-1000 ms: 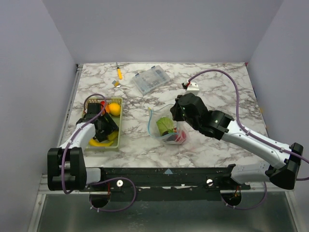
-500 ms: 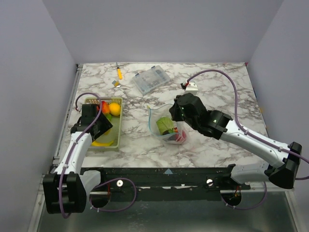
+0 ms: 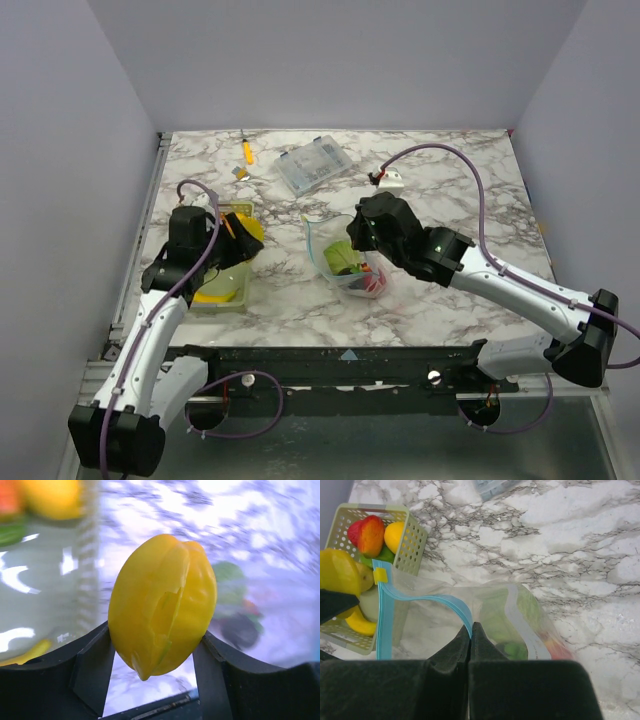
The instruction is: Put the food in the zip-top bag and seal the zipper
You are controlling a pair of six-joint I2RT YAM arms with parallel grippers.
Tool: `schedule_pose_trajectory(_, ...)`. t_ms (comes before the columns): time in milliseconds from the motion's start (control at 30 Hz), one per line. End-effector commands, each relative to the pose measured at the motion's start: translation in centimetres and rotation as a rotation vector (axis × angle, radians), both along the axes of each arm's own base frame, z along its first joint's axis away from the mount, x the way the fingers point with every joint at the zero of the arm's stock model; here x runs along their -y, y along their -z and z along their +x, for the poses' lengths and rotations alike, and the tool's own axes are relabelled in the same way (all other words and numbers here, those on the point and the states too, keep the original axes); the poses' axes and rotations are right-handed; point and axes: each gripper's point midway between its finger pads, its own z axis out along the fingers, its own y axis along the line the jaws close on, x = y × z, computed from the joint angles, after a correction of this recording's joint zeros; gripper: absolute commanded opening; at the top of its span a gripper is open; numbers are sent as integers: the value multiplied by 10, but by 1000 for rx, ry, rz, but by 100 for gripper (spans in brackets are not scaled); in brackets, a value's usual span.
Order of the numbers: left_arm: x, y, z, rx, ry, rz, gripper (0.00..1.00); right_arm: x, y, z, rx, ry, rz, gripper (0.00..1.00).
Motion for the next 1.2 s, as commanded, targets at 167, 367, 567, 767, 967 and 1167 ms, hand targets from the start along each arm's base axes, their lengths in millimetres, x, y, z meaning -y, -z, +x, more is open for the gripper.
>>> schedule_pose_trajectory(167, 131, -170, -87, 634, 793, -330, 38, -4, -13, 5, 21, 0, 31, 1)
schedule_pose_trajectory(367, 163, -180, -103, 599, 867, -458, 38, -7, -18, 3, 24, -10, 67, 1)
schedule_pose_trajectory(567, 182, -148, -80, 422, 737, -452, 44, -6, -21, 1, 24, -10, 86, 1)
schedule_pose_trajectory(767, 191, -120, -62, 197, 592, -479, 57, -3, -22, -1, 28, -5, 91, 1)
schedule_pose_trajectory(967, 196, -115, -62, 195, 569, -458, 81, -4, -23, -2, 27, -11, 96, 1)
schedule_pose_trajectory(1167, 187, -121, -63, 246, 561, -414, 87, -3, -23, -2, 30, -10, 99, 1)
